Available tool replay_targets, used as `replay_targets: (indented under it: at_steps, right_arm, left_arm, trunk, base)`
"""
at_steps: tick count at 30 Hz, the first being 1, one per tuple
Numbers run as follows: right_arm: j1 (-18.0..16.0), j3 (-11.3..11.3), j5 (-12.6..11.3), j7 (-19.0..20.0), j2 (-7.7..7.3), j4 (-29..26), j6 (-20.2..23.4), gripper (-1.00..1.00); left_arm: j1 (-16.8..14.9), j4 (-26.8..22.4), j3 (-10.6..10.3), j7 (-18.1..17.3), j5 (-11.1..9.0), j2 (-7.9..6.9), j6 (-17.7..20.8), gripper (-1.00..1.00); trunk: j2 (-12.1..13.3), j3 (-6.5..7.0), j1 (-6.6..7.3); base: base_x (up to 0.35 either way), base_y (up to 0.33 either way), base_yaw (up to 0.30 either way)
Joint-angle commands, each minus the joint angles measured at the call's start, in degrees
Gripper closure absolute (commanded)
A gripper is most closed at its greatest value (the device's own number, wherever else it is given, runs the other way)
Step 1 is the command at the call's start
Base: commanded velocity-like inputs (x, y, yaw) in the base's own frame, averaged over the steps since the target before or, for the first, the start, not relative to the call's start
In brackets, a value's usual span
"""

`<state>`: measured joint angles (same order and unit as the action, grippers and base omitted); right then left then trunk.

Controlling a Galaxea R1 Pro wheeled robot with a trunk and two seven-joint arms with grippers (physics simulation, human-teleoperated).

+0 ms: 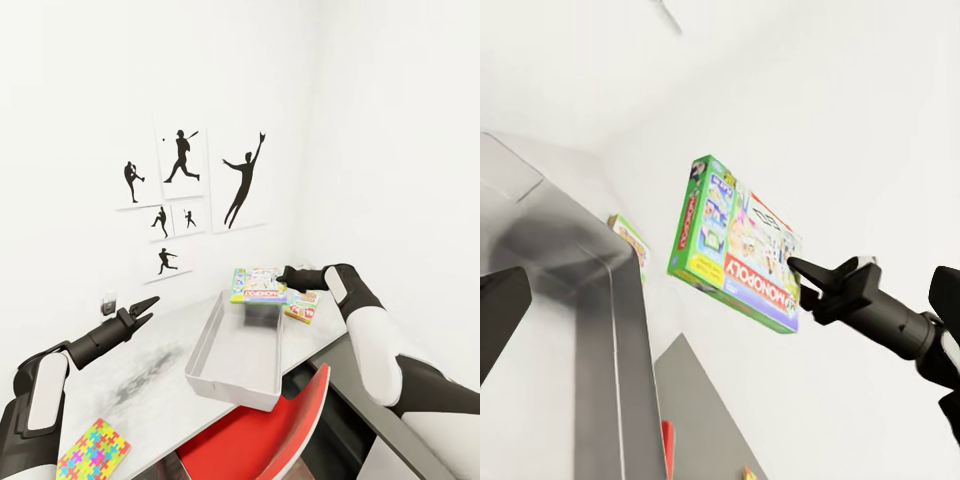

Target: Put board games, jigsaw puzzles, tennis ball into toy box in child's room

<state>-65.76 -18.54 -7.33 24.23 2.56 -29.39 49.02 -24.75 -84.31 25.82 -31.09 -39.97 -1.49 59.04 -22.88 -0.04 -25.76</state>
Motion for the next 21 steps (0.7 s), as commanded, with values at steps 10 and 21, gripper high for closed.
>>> replay_targets:
  at_steps: [10, 21]
  right_arm:
    - [-0.60, -0.46, -2.99, -8.80, 3.44, -0.13, -0.04, 1.00]
    - [-0.52, -0.36, -3.74, -9.95, 4.06, -0.53, 0.12, 1.00]
  left_arm:
    - [-0.04, -0.06, 0.23, -0.40, -1.35, -0.06, 0.29, -1.00]
    - [-0.04, -0.06, 0.27, -0.38, -1.89, -0.14, 0.29, -1.00]
  trunk:
    - [-0.04, -0.03, -0.02]
    - [-0.04, -0.17, -0.02]
  base:
    - [0.000, 0.000, 0.000]
    - [0.000, 0.000, 0.000]
